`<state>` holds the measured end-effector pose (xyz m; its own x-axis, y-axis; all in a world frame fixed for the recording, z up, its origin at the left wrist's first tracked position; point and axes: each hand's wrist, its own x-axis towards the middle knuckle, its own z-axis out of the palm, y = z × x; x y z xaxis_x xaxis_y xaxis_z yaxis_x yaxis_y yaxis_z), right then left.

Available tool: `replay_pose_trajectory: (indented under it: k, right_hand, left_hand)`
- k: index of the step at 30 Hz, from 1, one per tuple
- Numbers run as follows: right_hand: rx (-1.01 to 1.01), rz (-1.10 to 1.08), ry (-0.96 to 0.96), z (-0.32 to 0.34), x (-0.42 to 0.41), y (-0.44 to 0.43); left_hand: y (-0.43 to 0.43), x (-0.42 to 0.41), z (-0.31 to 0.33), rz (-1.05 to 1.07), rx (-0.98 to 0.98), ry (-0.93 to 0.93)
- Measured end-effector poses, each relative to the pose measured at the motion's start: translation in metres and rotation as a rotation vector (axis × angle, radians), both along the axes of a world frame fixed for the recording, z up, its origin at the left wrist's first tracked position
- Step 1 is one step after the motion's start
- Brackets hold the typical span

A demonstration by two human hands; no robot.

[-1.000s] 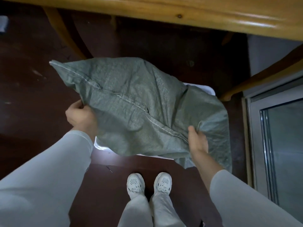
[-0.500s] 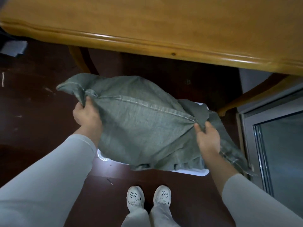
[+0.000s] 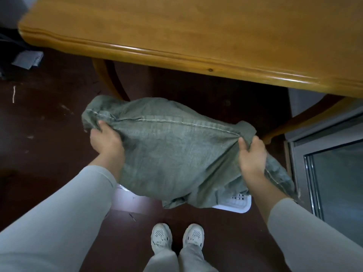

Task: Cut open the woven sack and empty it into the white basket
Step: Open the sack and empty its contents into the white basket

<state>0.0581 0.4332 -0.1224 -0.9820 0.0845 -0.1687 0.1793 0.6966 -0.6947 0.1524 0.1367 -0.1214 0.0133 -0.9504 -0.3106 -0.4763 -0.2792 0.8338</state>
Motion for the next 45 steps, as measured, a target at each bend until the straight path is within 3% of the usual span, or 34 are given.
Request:
replay_pose_trajectory:
  k: [3, 8, 12, 17, 23, 31, 36, 45]
  right_hand:
    - [-0.032, -0.041, -0.031, 0.009, -0.002, 0.003]
    - [-0.113, -0.098, 0.068, 0.031, 0.004, 0.001]
    - [-0.093, -0.072, 0.024, 0.057, -0.019, 0.001]
    - [-0.116, -0.059, 0.111, 0.07, -0.019, 0.002]
    - [-0.202, -0.124, 0.16, 0.078, -0.026, 0.002]
    - [-0.213, -0.123, 0.158, 0.08, -0.03, -0.002]
    - [-0.148, -0.076, 0.127, 0.084, -0.039, -0.001]
    - [-0.142, -0.08, 0.208, 0.104, -0.049, -0.008]
  left_hand:
    - [0.003, 0.003, 0.011, 0.038, 0.08, 0.017]
    - [0.002, -0.002, 0.039, 0.029, 0.158, 0.212]
    - [0.0, 0.006, 0.05, -0.117, 0.153, 0.046]
    - [-0.008, 0.001, 0.06, -0.165, 0.082, 0.133]
    - [-0.003, -0.011, 0.078, -0.104, 0.087, 0.315]
    - [-0.002, -0.017, 0.083, -0.056, 0.044, 0.347]
    - [-0.008, -0.015, 0.086, -0.026, 0.09, 0.337]
    - [-0.002, -0.023, 0.12, 0.032, 0.216, 0.551]
